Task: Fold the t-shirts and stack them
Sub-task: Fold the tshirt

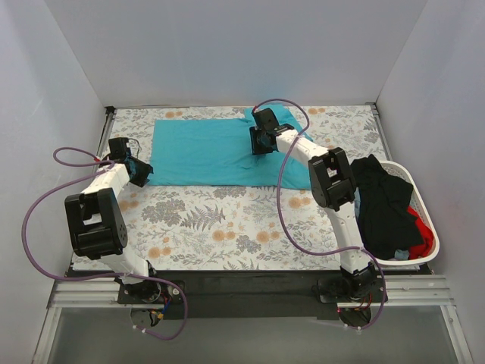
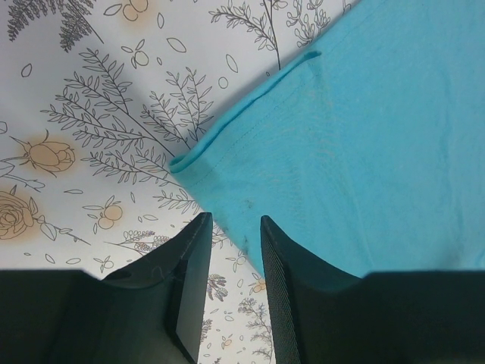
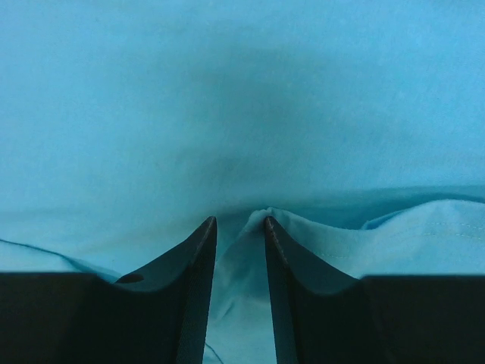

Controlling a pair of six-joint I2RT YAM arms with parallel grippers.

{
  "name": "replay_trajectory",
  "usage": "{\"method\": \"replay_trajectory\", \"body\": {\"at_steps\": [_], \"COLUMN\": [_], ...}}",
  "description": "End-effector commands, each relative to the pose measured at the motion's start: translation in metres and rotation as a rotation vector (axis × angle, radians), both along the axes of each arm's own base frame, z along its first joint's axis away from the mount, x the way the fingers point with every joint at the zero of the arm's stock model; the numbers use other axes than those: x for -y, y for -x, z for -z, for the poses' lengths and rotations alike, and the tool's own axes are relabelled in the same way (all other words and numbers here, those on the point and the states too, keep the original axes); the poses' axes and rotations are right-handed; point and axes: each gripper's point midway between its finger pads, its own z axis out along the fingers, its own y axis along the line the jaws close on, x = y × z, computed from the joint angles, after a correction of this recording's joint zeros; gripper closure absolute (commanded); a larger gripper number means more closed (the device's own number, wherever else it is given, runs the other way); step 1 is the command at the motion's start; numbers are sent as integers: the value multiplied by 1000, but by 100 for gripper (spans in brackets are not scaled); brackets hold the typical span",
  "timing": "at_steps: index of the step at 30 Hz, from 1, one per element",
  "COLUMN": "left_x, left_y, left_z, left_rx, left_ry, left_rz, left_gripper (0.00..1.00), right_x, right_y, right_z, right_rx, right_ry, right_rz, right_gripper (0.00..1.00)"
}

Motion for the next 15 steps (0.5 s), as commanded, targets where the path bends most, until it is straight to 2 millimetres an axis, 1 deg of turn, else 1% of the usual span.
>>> {"method": "replay_trajectory", "body": {"at_steps": [1, 3, 5, 6, 7, 10, 11, 12, 14, 15], "left_x": [1, 0, 0, 0, 0, 0, -1, 0, -1, -1], "left_y": [-3, -3, -3, -3, -3, -2, -2, -2, -2, -2], "left_z": [-17, -17, -17, -16, -17, -16, -15, -14, -15, -14], "left_rx": [51, 49, 48, 47, 48, 46, 45, 42, 43, 42], "left_ry": [-14, -16, -17, -17, -17, -19, -20, -19, -18, -18], "left_rz": [12, 10, 11, 12, 11, 9, 8, 8, 7, 7], "left_gripper": [69, 69, 69, 69, 69, 69, 69, 69, 69, 69], "right_x": [0, 0, 0, 1, 1, -1, 0, -4, -6, -9], "right_y": [-7, -8, -8, -9, -9, -9, -10, -10, -7, -6], "right_z": [-12, -11, -12, -14, -15, -22, -26, -33, -36, -44], "right_rx": [29, 30, 31, 35, 39, 55, 62, 83, 91, 108], "right_ry": [11, 10, 12, 13, 11, 0, -5, -20, -29, -42], "right_rz": [17, 21, 23, 25, 27, 27, 28, 18, 6, -1], "right_gripper": [63, 65, 71, 75, 82, 92, 93, 94, 94, 94]}}
